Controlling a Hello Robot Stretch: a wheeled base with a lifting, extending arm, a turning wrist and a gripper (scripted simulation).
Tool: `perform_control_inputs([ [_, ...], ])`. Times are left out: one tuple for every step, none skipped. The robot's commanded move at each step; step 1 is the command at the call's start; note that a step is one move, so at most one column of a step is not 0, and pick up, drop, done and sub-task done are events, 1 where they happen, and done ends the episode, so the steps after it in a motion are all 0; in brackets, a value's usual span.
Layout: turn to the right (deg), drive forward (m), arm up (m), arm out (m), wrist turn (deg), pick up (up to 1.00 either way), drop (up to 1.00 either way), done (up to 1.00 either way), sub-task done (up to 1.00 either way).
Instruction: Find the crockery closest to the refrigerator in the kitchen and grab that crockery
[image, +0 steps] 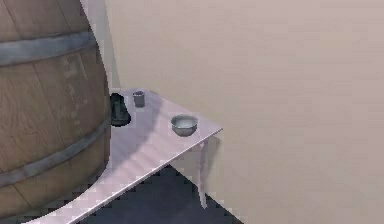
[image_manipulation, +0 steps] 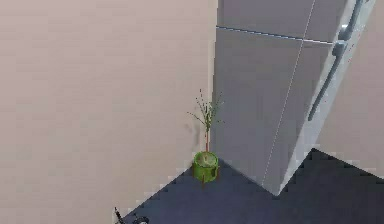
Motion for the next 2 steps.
perform_control_inputs([
  [12.0, 0.0, 0.0, 0.0, 0.0, 0.0, 0.0, 0.0, 0.0],
  [0.0, 0.7, 0.0, 0.0, 0.0, 0.0, 0.0, 0.0, 0.0],
])
